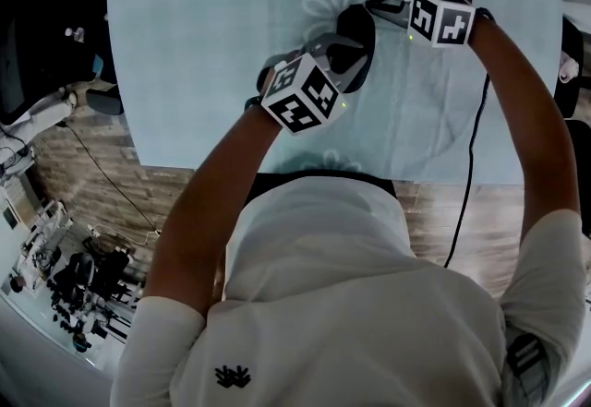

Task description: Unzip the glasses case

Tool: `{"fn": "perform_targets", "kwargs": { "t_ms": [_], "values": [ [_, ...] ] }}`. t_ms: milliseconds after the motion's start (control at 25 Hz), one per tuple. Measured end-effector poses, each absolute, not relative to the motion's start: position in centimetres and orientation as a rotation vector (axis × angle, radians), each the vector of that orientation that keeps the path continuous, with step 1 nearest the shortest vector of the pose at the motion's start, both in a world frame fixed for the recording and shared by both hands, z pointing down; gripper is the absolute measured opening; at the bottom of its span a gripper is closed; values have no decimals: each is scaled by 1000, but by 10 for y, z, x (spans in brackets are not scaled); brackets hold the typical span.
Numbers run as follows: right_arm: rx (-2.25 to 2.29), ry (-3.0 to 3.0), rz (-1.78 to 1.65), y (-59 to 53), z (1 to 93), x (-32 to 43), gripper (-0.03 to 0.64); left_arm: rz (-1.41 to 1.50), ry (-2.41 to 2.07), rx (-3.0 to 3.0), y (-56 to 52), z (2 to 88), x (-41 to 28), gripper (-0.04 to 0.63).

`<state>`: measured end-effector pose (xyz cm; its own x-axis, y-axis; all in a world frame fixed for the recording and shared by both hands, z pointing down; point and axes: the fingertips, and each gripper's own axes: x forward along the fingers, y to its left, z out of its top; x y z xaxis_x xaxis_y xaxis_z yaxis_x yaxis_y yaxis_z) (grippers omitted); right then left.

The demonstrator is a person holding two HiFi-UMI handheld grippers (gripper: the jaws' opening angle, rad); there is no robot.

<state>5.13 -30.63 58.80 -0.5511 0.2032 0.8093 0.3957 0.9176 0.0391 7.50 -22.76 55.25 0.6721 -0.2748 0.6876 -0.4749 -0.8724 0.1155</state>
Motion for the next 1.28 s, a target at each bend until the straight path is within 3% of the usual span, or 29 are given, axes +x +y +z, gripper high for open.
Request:
{"fn": "perform_targets", "kwargs": {
  "t_ms": [720, 1280],
  "values": [
    [-642, -2053, -366, -304, 602, 30, 6, 1003, -620, 2584, -225, 556, 66, 52],
    [-213, -2213, -230, -320, 612, 49, 20, 981, -759, 2571, -225, 553, 62, 52]
  ]
}}
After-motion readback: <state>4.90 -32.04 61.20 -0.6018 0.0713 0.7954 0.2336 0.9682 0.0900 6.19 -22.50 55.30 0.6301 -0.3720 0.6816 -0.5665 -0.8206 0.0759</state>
